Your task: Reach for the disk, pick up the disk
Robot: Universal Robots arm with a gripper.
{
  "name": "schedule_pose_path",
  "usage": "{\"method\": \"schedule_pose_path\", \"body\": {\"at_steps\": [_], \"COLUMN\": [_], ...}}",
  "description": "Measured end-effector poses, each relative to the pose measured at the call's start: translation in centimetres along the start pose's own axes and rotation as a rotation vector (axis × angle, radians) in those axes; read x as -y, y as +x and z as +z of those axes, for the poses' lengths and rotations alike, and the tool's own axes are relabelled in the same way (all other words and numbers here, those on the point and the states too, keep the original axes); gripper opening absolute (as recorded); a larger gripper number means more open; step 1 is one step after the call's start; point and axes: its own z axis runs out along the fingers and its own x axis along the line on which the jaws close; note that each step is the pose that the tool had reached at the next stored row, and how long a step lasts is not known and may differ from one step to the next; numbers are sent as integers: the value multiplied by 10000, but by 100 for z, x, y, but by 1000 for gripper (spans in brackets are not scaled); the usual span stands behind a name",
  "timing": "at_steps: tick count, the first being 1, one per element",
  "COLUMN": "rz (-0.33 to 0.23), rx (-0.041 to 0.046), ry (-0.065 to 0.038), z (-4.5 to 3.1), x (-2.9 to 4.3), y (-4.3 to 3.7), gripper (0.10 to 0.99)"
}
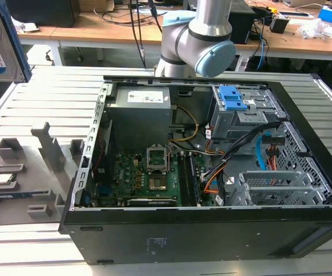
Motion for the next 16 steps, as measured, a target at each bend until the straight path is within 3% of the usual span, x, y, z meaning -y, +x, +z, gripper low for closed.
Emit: {"method": "schedule_pose_path", "body": {"at_steps": [5,16], "rz": [0,0], "rx": [-1,0], "ry": [-2,-1], "z": [-10,-25], "x": [217,567], "y": [2,6], "gripper": [365,365]}}
